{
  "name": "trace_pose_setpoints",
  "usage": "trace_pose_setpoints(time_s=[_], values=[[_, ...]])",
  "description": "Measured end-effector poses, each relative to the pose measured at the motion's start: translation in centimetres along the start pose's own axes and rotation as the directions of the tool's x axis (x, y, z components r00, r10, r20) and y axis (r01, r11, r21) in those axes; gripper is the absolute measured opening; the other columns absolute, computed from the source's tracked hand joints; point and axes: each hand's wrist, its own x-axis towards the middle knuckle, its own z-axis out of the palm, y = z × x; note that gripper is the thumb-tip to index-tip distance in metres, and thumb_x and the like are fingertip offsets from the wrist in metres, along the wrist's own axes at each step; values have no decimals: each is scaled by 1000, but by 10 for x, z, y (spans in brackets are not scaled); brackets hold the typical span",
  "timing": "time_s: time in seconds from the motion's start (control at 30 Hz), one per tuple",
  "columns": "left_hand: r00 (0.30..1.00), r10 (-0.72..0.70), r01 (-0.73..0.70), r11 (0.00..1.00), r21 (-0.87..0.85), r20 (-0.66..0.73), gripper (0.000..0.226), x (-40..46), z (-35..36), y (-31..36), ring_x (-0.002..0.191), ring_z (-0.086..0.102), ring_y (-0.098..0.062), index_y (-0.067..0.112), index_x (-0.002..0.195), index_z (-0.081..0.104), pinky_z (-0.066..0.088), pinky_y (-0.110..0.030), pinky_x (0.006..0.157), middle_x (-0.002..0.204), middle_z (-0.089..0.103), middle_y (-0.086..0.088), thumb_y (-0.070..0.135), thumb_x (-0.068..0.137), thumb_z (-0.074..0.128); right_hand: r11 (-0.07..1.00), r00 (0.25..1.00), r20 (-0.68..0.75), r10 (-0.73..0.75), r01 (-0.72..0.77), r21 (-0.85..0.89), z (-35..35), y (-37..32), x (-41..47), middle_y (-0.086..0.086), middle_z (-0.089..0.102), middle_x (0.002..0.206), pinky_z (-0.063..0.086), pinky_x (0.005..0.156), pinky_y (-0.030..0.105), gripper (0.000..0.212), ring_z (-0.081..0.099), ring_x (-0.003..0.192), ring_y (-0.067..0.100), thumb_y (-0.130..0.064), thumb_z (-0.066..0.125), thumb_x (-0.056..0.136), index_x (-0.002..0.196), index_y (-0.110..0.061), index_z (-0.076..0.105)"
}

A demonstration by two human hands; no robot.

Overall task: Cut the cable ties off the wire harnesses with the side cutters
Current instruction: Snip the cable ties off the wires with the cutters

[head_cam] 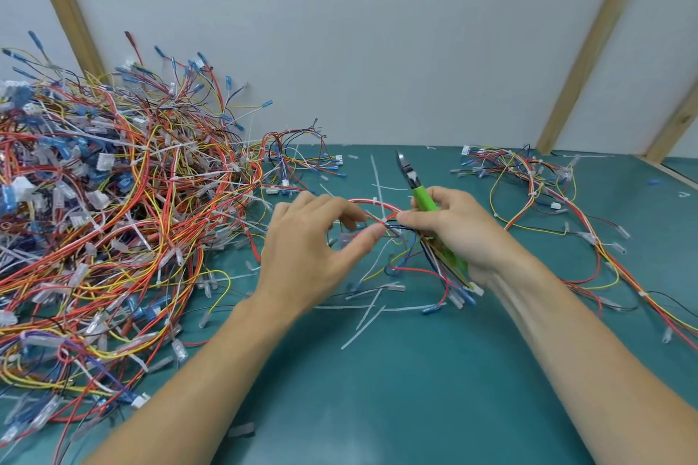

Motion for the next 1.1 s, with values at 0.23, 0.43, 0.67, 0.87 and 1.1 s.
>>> trace_pose_setpoints(time_s=[0.23,0.43,0.67,0.87,1.1], values=[[986,-136,135,991,17,95,21,0,5,-12,100,65,-15,32,109,72,45,-38,93,103,74,14,36,89,73,928,940,231,249,-300,219,11,4,0,1,47,64,37,39,18,12,42,46,7,-8,67,94,89,-14,59],[946,-231,268,952,-147,229,20,4,-11,-21,93,68,3,37,91,77,52,-28,88,91,75,21,49,76,73,965,970,158,183,-208,161,29,10,-4,-1,53,59,43,43,20,20,47,45,9,-2,68,93,89,-13,52],[986,-56,45,997,-69,-157,14,9,-18,-5,91,67,-12,24,84,77,48,-49,88,86,73,15,39,84,75,995,996,31,88,-87,-43,34,15,-4,6,54,72,46,44,23,25,52,46,8,-11,76,89,91,-14,52],[976,-170,158,983,99,137,29,6,-10,-9,72,62,-1,30,76,71,47,-36,85,66,66,21,58,77,77,994,999,27,39,-36,-101,35,16,-4,5,57,71,49,47,25,23,56,51,10,-12,75,89,93,-14,52],[973,-146,120,982,144,180,20,6,-9,-17,69,57,-7,32,77,70,45,-39,83,63,56,25,50,84,74,997,995,80,54,-49,-64,22,2,-6,7,61,88,59,57,37,22,66,59,16,-27,70,93,93,-9,58]])
